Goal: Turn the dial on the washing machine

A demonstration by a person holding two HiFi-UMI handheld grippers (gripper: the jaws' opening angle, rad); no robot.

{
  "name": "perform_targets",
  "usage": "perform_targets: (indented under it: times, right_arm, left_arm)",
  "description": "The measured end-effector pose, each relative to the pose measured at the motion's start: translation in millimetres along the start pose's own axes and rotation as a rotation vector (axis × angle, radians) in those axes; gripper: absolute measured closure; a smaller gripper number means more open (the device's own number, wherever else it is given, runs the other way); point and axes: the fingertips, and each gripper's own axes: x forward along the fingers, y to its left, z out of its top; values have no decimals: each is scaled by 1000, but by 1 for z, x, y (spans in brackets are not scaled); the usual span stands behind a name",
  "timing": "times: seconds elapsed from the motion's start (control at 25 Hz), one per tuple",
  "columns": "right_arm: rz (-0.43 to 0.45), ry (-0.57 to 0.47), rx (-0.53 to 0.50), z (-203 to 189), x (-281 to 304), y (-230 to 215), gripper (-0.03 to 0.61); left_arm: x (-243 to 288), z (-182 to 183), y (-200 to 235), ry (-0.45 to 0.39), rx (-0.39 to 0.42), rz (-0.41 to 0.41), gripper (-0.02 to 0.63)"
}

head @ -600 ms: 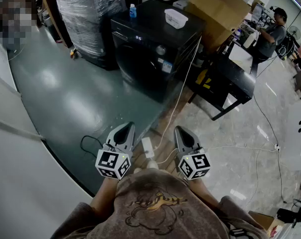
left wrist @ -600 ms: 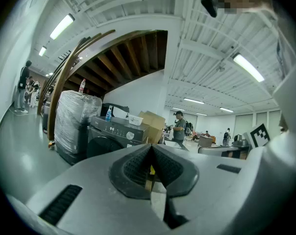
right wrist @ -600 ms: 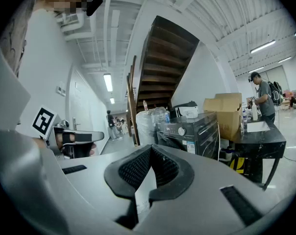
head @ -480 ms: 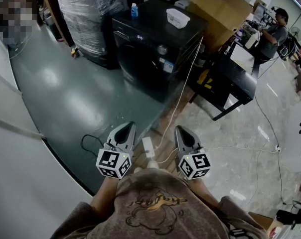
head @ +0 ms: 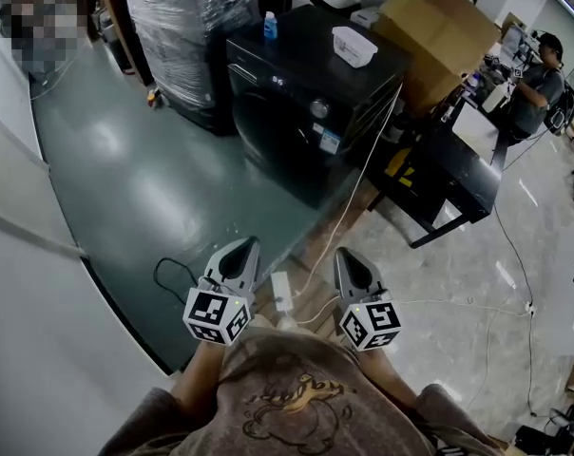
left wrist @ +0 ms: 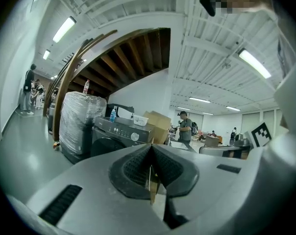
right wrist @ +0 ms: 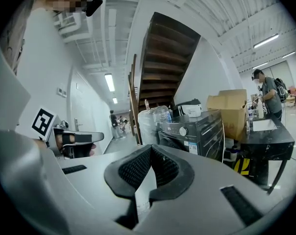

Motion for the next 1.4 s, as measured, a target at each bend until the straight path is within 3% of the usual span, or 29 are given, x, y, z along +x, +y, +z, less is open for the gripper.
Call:
perform_targets:
  times: [0.32, 0.68, 1.04, 1.4]
  right_arm:
    - [46, 2, 7, 9, 25, -7, 578]
    - [20, 24, 23, 14, 77, -14, 578]
    - [-82, 11, 39, 36, 188, -17, 578]
    - [-273, -11, 80, 117, 278, -6, 578]
  left_arm:
    - [9, 17, 9, -23, -8, 52, 614]
    - [56, 36, 50, -19, -24, 17, 614]
    - [135, 70, 122, 13, 7, -133, 614]
    - [203, 147, 199, 104, 37, -318, 614]
